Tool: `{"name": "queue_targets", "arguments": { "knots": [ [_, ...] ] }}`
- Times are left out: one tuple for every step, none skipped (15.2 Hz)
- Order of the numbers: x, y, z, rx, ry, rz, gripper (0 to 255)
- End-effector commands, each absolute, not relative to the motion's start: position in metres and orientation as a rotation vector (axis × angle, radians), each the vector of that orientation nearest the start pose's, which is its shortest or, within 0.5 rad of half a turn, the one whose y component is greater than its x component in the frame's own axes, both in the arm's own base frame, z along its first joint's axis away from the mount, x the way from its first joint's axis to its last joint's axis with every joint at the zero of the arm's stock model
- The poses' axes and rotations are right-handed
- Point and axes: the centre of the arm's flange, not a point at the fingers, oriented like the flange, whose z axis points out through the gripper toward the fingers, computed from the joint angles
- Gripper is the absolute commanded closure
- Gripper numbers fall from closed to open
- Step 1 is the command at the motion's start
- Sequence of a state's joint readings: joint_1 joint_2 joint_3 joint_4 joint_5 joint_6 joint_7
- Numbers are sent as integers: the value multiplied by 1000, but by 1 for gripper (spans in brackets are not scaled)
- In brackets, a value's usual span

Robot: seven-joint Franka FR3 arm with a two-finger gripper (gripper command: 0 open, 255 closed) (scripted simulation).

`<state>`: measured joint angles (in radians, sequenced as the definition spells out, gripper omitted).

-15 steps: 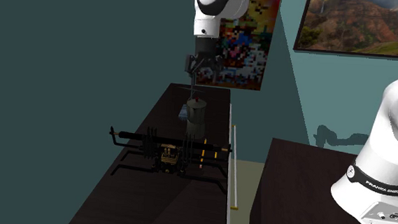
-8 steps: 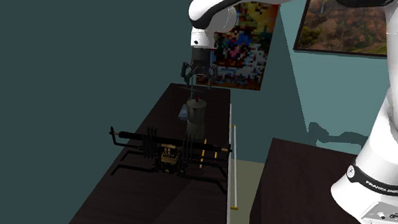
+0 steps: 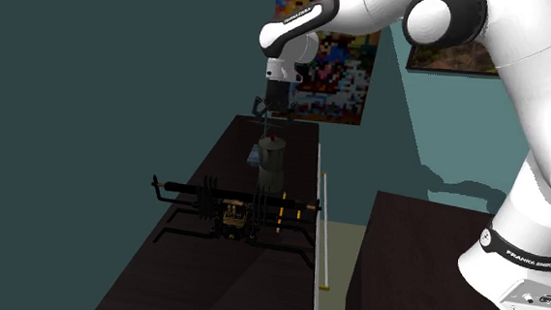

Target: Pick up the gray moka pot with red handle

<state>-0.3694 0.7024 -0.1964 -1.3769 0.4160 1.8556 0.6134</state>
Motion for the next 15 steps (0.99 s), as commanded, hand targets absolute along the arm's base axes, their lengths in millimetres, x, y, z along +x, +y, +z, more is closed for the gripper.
{"name": "queue_targets", "arguments": {
  "knots": [
    [625,-346,275,-2224,1810,316,0],
    [625,-346,270,-2224,1810,316,0],
    [625,-346,265,-2224,1810,316,0],
    [625,-346,259,-2224,1810,316,0],
    [625,-346,254,-2224,1810,316,0],
    [625,-346,249,-2224,1810,316,0],
    [625,-346,244,-2224,1810,316,0],
    [625,-346,238,-2224,1810,316,0],
    [625,-346,235,-2224,1810,316,0],
    [625,-346,235,-2224,1810,316,0],
    [625,-346,234,-2224,1810,316,255],
    [625,-345,233,-2224,1810,316,255],
    [624,-346,233,-2224,1810,316,255],
    [623,-346,236,-2224,1810,316,255],
    [624,-345,237,-2223,1810,317,255]
  ]
}}
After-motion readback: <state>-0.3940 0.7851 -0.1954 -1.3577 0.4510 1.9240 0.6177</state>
